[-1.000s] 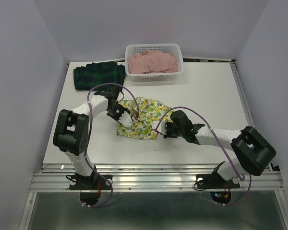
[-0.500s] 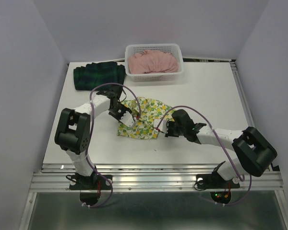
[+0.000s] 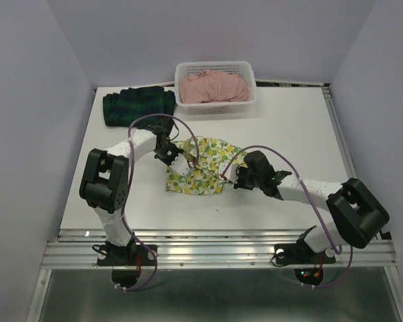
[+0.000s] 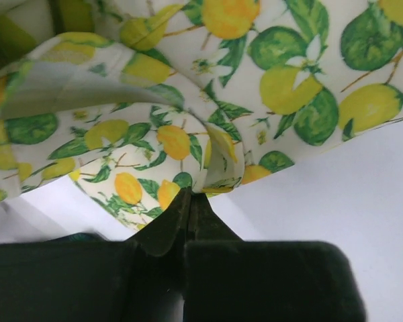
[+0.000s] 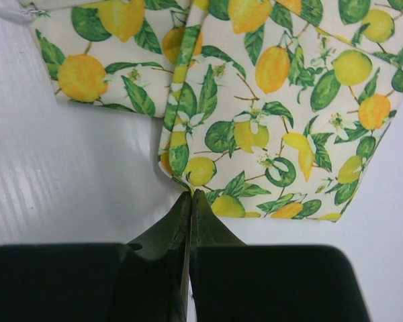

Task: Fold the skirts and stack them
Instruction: Flatten the skirt out

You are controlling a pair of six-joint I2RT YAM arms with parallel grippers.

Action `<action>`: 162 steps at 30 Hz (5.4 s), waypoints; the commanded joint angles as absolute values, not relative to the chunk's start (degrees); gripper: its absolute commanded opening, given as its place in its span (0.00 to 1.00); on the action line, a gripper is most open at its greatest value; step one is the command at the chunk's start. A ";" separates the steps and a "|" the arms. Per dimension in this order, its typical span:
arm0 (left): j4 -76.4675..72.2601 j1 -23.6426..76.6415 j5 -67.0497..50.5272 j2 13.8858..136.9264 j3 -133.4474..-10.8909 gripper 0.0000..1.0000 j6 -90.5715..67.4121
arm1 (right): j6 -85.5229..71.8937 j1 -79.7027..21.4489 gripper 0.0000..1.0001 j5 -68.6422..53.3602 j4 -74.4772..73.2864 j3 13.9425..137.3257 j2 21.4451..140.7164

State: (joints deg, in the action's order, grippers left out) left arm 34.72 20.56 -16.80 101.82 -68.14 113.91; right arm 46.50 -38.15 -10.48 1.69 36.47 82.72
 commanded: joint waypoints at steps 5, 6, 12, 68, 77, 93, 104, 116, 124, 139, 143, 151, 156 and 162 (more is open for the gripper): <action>39.12 14.61 -33.64 98.18 -84.87 0.00 99.71 | 38.95 -28.93 0.01 -13.44 0.18 42.88 77.00; 38.24 13.55 -37.14 96.87 -86.21 0.00 90.18 | 37.11 -25.87 0.01 -14.40 -2.78 43.85 75.77; 28.93 5.63 -47.44 92.65 -93.69 0.00 53.96 | 28.50 -16.19 0.01 -21.00 -6.68 51.49 72.60; 14.76 0.61 -26.37 76.04 -66.46 0.79 14.49 | 21.34 -2.46 0.76 -19.67 -34.70 78.69 87.28; 24.26 10.00 -21.98 79.62 -61.79 0.52 21.27 | 26.54 -7.81 0.70 -24.00 -41.49 71.81 90.08; 29.97 17.14 -19.95 105.45 -71.26 0.44 14.50 | 35.15 -17.57 0.62 -11.08 -35.68 62.68 102.22; 45.32 22.66 -15.90 141.28 -123.61 0.42 18.54 | 35.42 -34.25 0.62 -23.76 -48.92 56.50 96.07; 33.58 21.72 -21.97 118.76 -112.52 0.62 18.63 | 30.06 -31.38 0.64 -29.20 -48.35 72.51 90.26; 35.16 19.51 -22.15 103.03 -87.39 0.62 22.94 | 27.43 -30.85 0.59 -19.78 -34.20 70.66 98.34; 30.50 23.80 -24.35 107.30 -71.54 0.55 24.87 | 38.56 -30.85 0.57 -23.54 -41.29 59.09 101.53; 29.79 29.61 -25.66 111.61 -73.65 0.55 24.61 | 42.36 -30.85 0.57 -29.87 -49.37 56.86 95.11; 28.12 38.49 -28.47 115.05 -74.62 0.54 23.47 | 36.48 -24.28 0.57 -31.55 -52.92 66.70 85.00; 28.04 38.41 -28.39 111.63 -72.51 0.54 23.82 | 36.65 -14.07 0.58 -30.06 -48.52 77.08 89.02; 31.54 38.41 -28.56 105.21 -74.52 0.59 28.20 | 39.37 -10.38 0.54 -25.14 -43.61 84.11 100.78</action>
State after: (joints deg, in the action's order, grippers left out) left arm 26.09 38.50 -28.25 109.89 -73.84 24.73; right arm 37.60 -10.70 -27.97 -47.48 81.78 94.02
